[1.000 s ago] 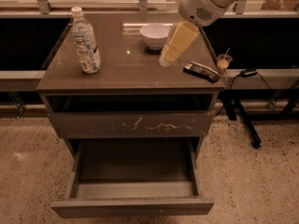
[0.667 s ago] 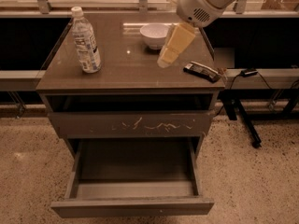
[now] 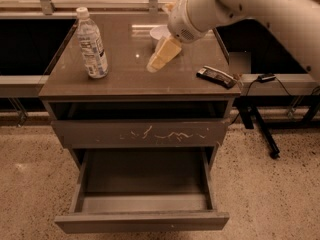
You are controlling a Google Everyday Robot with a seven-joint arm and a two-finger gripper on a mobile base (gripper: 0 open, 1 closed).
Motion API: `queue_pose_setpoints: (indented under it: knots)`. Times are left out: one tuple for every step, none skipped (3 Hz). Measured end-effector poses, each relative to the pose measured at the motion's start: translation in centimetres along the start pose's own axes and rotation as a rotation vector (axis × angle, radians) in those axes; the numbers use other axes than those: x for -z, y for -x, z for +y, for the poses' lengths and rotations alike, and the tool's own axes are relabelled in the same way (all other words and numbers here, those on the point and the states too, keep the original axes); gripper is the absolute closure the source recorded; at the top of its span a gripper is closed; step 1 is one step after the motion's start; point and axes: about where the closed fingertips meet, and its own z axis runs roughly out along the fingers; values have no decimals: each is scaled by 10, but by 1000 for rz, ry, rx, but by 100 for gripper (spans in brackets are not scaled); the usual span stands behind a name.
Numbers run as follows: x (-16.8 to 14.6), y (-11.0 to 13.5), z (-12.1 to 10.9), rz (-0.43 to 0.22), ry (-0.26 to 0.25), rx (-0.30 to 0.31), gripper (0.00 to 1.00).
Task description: Place blue plastic bottle into middle drawer
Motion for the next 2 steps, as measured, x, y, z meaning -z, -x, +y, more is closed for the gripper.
queue_pose_setpoints:
  knots:
    - [-57, 6, -16, -147, -25, -33, 0]
    - [-110, 13, -16, -253, 11, -69, 0]
